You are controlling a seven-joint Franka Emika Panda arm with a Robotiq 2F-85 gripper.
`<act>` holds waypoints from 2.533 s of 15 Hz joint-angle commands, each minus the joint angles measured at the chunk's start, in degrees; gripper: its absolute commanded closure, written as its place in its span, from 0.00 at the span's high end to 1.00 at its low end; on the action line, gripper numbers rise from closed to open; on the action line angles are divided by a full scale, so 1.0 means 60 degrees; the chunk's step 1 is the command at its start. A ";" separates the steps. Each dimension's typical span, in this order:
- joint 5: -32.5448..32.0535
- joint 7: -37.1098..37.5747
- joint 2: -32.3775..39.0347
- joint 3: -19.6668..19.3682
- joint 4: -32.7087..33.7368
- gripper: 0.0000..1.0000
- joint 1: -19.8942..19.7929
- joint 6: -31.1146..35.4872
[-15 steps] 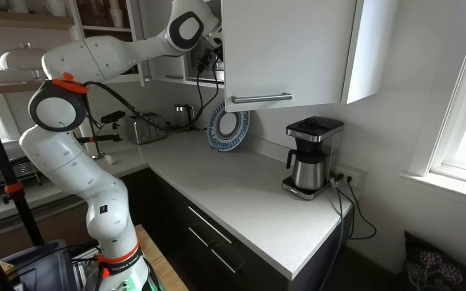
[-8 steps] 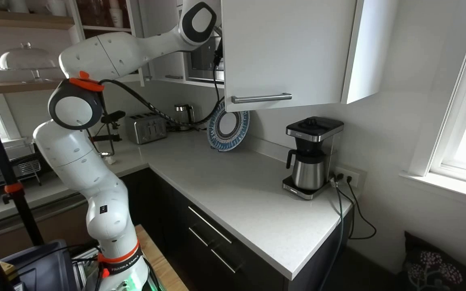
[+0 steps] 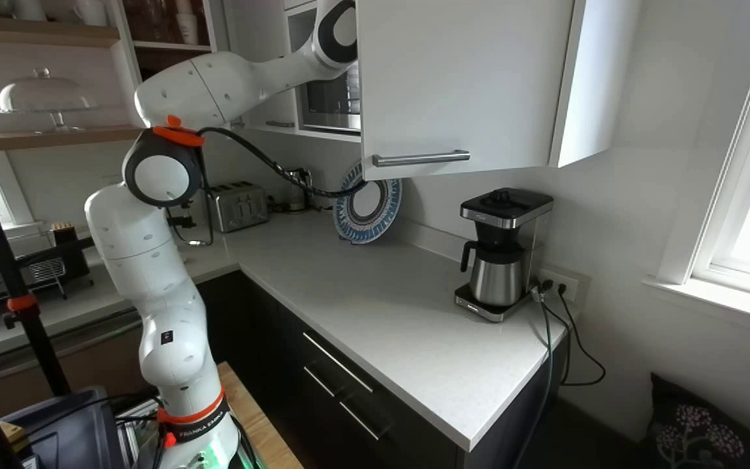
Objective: Open the far right top cabinet door, pick up the paper cup from the bottom shelf of the open cabinet and put it on the kitchen counter
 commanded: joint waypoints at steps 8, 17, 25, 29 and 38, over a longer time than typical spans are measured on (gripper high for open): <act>-0.1089 0.1137 0.1258 0.0243 0.1237 1.00 0.0076 0.0481; -0.1147 0.1078 0.1452 0.0324 0.1506 0.42 0.0098 -0.0186; -0.1127 0.1010 0.1422 0.0308 0.1703 0.00 0.0081 -0.0661; -0.1062 0.0976 0.1388 0.0279 0.1799 0.01 0.0048 -0.0758; -0.0255 -0.0462 0.0059 0.0076 0.0999 0.01 -0.0053 -0.0530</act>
